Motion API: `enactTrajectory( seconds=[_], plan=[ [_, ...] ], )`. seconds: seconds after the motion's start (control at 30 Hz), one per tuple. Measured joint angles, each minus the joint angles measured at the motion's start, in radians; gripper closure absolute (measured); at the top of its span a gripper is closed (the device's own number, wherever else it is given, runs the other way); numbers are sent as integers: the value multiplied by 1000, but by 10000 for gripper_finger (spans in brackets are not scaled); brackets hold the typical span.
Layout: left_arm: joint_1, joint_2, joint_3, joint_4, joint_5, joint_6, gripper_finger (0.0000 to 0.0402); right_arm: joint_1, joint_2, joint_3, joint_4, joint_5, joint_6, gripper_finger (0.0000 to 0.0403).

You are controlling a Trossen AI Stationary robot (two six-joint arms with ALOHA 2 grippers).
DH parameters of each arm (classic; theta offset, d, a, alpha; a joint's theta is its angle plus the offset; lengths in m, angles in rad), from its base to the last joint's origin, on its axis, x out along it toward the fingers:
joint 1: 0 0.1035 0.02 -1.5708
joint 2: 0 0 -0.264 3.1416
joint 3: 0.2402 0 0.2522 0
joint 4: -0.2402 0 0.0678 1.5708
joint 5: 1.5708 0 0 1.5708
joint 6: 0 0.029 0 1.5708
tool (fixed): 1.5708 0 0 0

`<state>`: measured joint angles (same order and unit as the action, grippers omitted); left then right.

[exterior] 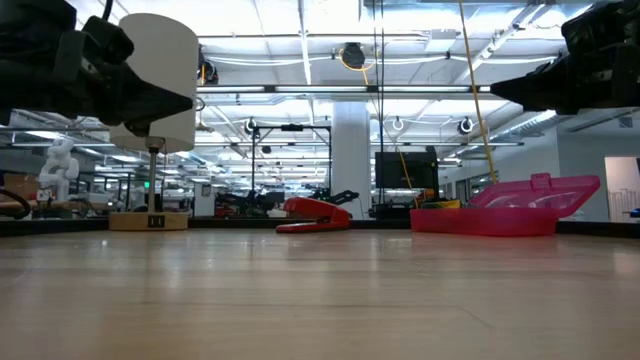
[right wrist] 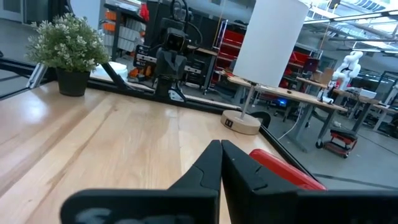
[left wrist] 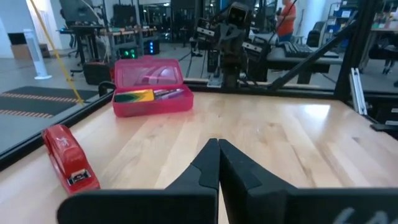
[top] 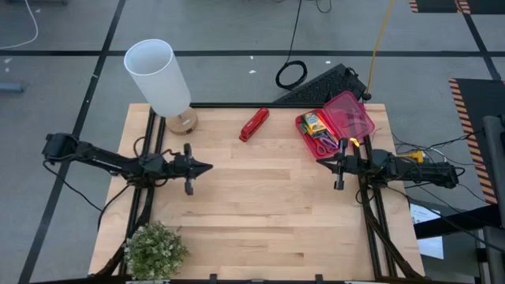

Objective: Pack school essentials
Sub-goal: Return to Home Position

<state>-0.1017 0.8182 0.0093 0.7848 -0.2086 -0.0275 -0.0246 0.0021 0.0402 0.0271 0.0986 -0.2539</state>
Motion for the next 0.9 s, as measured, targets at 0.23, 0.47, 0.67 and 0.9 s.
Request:
enactTrajectory(
  seconds=[0.23,0.47,0.67,0.9],
  plan=[
    [0,-43,0,-31,0,27,400,0,0,0,-2,-22,14,403],
    [0,-43,0,-40,0,29,395,67,4,-26,6,0,83,403],
    [0,-42,0,-58,1,25,395,191,0,-26,20,84,71,403],
    [0,-42,0,-57,19,26,397,248,0,-26,20,88,-18,403]
  ],
)
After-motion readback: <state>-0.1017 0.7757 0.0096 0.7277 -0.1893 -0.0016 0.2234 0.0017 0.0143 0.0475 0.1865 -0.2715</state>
